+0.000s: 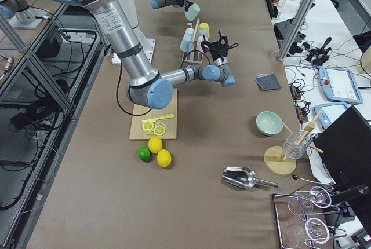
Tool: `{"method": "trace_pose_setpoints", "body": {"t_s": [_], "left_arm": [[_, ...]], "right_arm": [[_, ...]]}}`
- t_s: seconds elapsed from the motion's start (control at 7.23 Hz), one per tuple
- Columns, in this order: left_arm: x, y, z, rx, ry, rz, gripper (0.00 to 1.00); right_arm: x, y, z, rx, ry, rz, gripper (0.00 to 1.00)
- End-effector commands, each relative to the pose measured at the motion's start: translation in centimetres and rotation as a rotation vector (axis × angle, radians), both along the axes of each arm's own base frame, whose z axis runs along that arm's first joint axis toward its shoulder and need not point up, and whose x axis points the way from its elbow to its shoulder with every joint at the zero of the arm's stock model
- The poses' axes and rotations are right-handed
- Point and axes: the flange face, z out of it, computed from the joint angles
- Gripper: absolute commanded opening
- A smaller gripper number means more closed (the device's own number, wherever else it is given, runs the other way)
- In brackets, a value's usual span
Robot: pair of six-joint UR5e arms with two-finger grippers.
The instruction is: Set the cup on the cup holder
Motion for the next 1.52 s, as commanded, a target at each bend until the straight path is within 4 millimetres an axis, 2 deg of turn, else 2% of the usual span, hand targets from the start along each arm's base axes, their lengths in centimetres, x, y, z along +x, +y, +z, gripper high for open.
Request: {"method": "trace_pose_setpoints", "body": {"t_s": [0.0,0.42,0.55,0.83,0.97,1.25,1.38], "left_arm": [[1.2,1.0,0.0,-0.004,-0.011,0.011,0.00],[1.6,0.8,0.0,-0.018,-0.024,-0.005,0.00],[1.6,0.7,-0.3,-0.025,-0.022,-0.017,0.00],[0.1,0.1,-1.0,-0.026,0.002,-0.034,0.00],[0.1,-0.1,-1.0,-0.028,0.002,-0.038,0.00],[1.2,-0.1,-0.2,-0.035,-0.027,-0.034,0.00],[1.3,-0.2,-0.2,-0.036,-0.033,-0.034,0.00]], "right_arm": [[3.0,-2.3,0.1,-0.116,0.109,-0.109,0.99],[7.8,-4.4,1.6,-0.420,0.481,-0.330,0.99],[8.6,-4.7,2.0,-0.486,0.539,-0.377,0.99],[10.1,-5.1,2.2,-0.585,0.642,-0.444,0.99],[11.9,-5.6,2.8,-0.689,0.731,-0.493,0.99],[13.0,-5.4,4.6,-0.957,0.911,-0.679,0.99],[13.8,-5.3,4.7,-1.106,1.007,-0.804,0.99]]}}
